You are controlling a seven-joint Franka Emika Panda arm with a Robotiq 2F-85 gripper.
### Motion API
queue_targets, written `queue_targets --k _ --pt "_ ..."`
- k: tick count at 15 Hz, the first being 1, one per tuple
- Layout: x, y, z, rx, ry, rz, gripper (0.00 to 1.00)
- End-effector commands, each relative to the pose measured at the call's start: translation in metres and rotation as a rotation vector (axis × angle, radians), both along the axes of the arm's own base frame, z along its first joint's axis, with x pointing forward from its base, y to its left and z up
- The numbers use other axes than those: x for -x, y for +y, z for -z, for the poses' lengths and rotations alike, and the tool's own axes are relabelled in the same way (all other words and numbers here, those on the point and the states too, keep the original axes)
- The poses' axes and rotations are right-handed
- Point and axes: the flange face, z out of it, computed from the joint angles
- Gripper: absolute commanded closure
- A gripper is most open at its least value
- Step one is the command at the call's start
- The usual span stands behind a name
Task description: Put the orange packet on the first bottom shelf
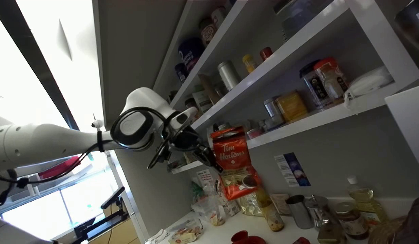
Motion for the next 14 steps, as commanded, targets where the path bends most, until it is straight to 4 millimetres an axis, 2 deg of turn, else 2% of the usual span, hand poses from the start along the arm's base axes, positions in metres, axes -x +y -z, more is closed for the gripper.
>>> queue_targets --k 1,4,9,14 --pt "-0.052 -0.032 -0.022 -0.005 0.085 -0.075 0.99" --pt "-0.089 -0.043 -0.035 0.028 0.123 -0.115 0.99" --pt "-0.150 -0.050 -0.068 0.120 0.107 -0.151 0.99" --pt "-0.193 -0.047 -0.113 0.189 0.051 -0.184 0.99"
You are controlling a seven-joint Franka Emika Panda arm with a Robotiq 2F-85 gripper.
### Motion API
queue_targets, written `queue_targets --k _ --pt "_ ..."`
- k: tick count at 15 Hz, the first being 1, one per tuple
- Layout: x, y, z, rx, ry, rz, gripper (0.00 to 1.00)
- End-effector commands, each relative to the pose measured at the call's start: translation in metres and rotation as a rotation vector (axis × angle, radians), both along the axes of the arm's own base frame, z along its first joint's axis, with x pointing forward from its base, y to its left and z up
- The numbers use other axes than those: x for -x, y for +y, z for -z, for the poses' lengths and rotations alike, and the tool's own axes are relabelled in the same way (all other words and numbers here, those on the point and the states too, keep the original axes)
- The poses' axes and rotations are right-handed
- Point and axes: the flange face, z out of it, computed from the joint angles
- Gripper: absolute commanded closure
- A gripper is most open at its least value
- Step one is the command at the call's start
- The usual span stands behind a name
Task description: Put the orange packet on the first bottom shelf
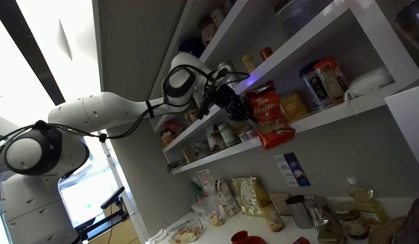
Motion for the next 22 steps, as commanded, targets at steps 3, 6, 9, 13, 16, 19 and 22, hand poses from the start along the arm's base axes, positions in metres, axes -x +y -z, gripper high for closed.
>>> queue_targets --k 3,6,9,13,16,19,22 --pt "-0.040 -0.001 -0.057 0.048 -0.047 -0.044 0.99" --pt "-0.050 -0.015 -0.063 0.004 -0.062 -0.043 0.99" --pt "-0.059 -0.033 -0.061 -0.028 -0.072 -0.038 0.99" --pt "-0.074 -0.047 -0.048 -0.051 -0.058 -0.037 0.98" --pt "-0.089 -0.048 -0.034 -0.063 -0.041 -0.040 0.98" --pt "-0.103 -0.043 -0.030 -0.065 -0.048 -0.055 0.98" --pt "-0.112 -0.038 -0.029 -0.067 -0.051 -0.070 0.99"
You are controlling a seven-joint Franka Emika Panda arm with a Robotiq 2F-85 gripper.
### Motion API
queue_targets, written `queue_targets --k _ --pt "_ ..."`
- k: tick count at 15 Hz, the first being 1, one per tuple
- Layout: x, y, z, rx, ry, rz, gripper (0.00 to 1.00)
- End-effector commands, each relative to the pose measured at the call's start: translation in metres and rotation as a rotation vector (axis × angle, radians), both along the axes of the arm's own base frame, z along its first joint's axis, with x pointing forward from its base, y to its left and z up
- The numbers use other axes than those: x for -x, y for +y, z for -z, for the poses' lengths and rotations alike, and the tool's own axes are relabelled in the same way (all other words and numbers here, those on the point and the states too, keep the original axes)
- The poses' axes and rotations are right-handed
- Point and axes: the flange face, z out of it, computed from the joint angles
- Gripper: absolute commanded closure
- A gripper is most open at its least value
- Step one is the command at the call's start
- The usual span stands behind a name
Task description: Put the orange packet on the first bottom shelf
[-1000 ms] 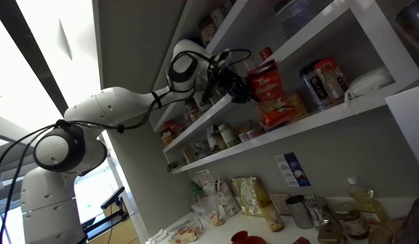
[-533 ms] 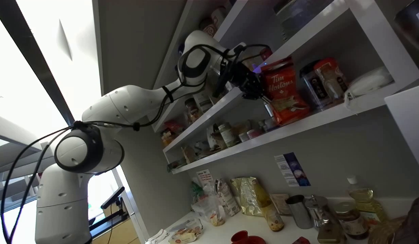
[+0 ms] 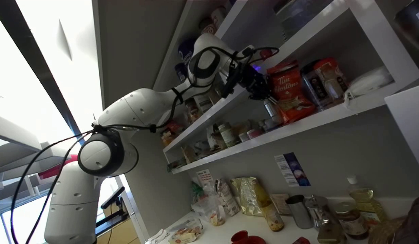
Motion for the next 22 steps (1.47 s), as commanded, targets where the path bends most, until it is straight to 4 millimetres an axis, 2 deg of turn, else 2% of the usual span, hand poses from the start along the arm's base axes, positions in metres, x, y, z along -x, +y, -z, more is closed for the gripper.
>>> queue_targets --k 1,3,4,5,8,12,15,18,22 --pt "-0.016 0.002 0.008 -0.034 0.010 -0.032 0.99" --pt "-0.017 0.002 0.008 -0.037 0.015 -0.030 0.99" --pt "-0.017 0.002 0.007 -0.038 0.019 -0.027 0.80" --pt "-0.014 0.005 0.007 -0.034 0.039 -0.027 0.71" --pt "-0.009 0.012 0.010 -0.041 0.092 -0.017 0.50" --pt "-0.001 0.031 -0.013 -0.007 0.038 -0.050 0.20" --pt "0.013 0.060 -0.040 0.027 -0.024 -0.091 0.01" --pt "0.030 0.090 -0.056 0.046 -0.073 -0.106 0.00" --pt "0.057 0.131 -0.061 0.044 -0.074 -0.108 0.00"
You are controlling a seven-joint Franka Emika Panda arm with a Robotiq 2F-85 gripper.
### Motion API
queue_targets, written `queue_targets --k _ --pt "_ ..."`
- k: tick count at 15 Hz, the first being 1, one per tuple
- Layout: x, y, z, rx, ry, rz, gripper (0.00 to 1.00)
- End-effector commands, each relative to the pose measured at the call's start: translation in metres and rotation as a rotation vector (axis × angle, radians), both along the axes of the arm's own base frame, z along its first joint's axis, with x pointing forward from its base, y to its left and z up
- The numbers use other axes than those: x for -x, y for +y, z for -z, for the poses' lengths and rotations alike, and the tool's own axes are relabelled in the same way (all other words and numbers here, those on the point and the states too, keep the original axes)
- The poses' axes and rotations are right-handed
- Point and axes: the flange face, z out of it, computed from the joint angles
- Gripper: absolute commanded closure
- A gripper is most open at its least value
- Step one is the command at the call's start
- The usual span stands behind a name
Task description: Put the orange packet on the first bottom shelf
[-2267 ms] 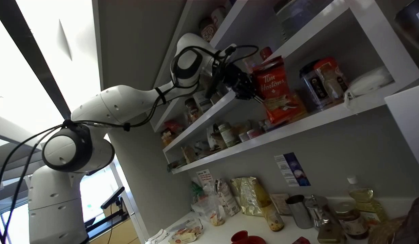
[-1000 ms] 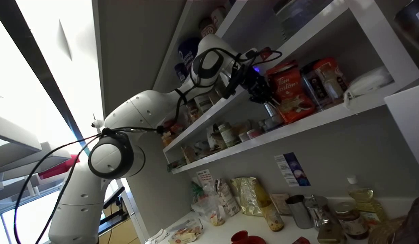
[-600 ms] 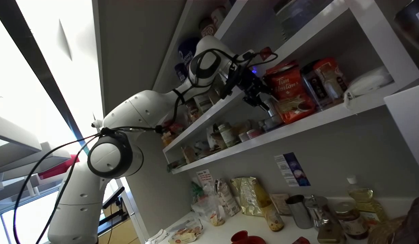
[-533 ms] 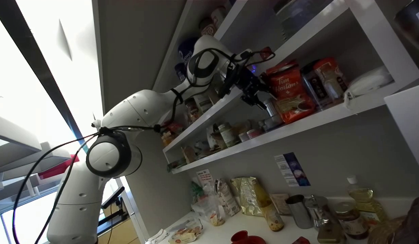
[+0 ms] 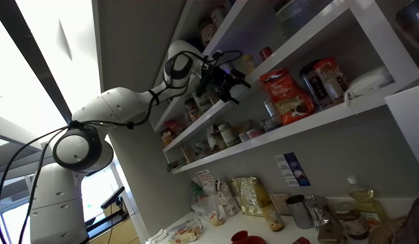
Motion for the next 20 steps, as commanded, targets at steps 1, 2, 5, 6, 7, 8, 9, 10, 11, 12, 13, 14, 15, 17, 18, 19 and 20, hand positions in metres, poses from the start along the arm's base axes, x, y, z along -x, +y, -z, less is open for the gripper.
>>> queue_targets --k 1,2,5,6,7,8,9,10,11,12,13,14,15,17,18,19,20 --pt "0.033 0.036 0.005 0.004 0.005 0.002 0.00" --pt "0.041 0.047 0.008 -0.005 0.013 0.000 0.00" --pt "0.057 0.078 0.016 0.001 -0.018 -0.031 0.00" --pt "0.063 0.088 0.020 0.008 -0.032 -0.034 0.00" --pt "0.068 0.097 0.025 0.020 -0.055 -0.025 0.00" --pt "0.074 0.106 0.032 0.034 -0.068 -0.017 0.00" --pt "0.078 0.116 0.039 0.065 -0.091 -0.014 0.00" --pt "0.084 0.125 0.046 0.082 -0.108 -0.002 0.00" --pt "0.091 0.134 0.057 0.092 -0.110 0.013 0.00" --pt "0.098 0.142 0.067 0.107 -0.116 0.023 0.00" --pt "0.109 0.150 0.082 0.104 -0.097 0.048 0.00" --pt "0.120 0.157 0.097 0.095 -0.071 0.072 0.00" --pt "0.135 0.162 0.112 0.073 -0.025 0.112 0.00" --pt "0.163 0.172 0.149 -0.011 0.094 0.155 0.00" --pt "0.126 0.165 0.125 0.040 0.030 0.115 0.00" --pt "0.134 0.169 0.135 0.039 0.052 0.116 0.00" --pt "0.135 0.169 0.134 0.039 0.048 0.115 0.00"
